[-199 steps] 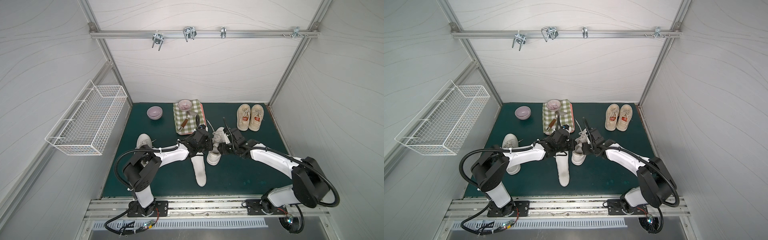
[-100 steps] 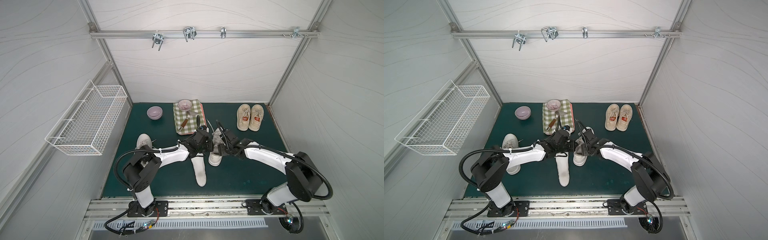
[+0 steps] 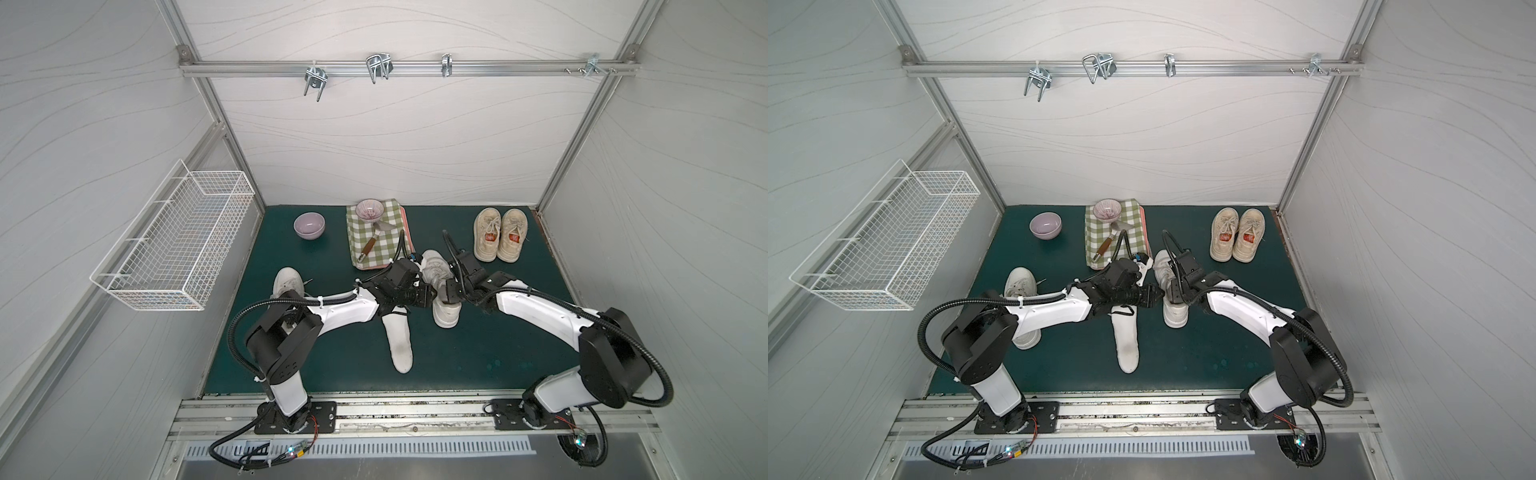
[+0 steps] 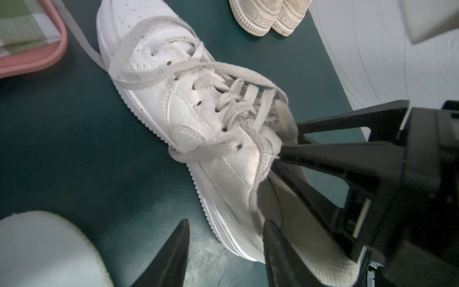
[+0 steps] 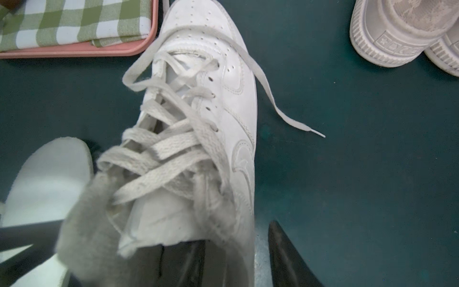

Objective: Remove the insole from the shoe
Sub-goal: Adjust the shoe at the center of the board.

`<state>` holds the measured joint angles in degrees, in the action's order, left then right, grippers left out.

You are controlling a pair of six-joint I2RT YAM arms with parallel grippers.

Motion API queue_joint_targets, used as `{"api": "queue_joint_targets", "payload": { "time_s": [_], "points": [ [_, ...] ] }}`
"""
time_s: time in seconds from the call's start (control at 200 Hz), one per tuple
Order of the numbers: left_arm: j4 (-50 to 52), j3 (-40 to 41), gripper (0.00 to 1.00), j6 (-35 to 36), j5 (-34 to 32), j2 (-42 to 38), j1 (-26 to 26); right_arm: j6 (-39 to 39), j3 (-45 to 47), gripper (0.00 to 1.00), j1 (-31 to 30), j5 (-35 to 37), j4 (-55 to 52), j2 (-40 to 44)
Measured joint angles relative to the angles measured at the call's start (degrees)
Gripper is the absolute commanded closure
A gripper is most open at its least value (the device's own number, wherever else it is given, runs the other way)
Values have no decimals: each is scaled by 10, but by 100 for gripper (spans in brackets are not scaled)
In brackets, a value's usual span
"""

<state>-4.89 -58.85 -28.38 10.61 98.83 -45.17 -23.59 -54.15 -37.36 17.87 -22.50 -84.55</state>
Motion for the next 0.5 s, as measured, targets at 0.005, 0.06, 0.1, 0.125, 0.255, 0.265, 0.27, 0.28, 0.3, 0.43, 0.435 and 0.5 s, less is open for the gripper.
{"api": "queue_joint_targets", "payload": {
  "time_s": [0.005,0.06,0.1,0.125,0.255,0.265,0.27,0.28,0.3,0.43,0.435,0.5],
  "points": [
    [1,-1,43,1,1,0,0,0,0,59,0,0,0,0],
    [7,-13,41,7,4,4,0,0,0,60,0,-1,2,0],
    [14,-27,40,13,5,12,0,0,0,61,1,-2,2,1],
    [17,-35,39,14,5,17,0,0,0,61,1,-2,2,1],
    [34,-79,38,23,1,47,0,-2,0,65,2,-4,7,1],
    [35,-82,38,24,-1,50,0,-2,0,65,2,-4,7,2],
    [35,-83,38,24,-1,51,0,-2,0,66,2,-5,7,2],
    [37,-85,38,24,-1,53,0,-1,0,66,2,-5,7,2],
    [41,-90,38,25,-3,57,0,-2,0,66,2,-5,8,2],
    [61,-108,41,29,-13,80,0,-4,0,69,5,-6,10,3],
    [61,-109,41,30,-14,81,0,-4,0,68,5,-6,10,3],
    [71,-111,43,31,-19,86,0,-4,1,69,7,-8,10,4]
  ]
}}
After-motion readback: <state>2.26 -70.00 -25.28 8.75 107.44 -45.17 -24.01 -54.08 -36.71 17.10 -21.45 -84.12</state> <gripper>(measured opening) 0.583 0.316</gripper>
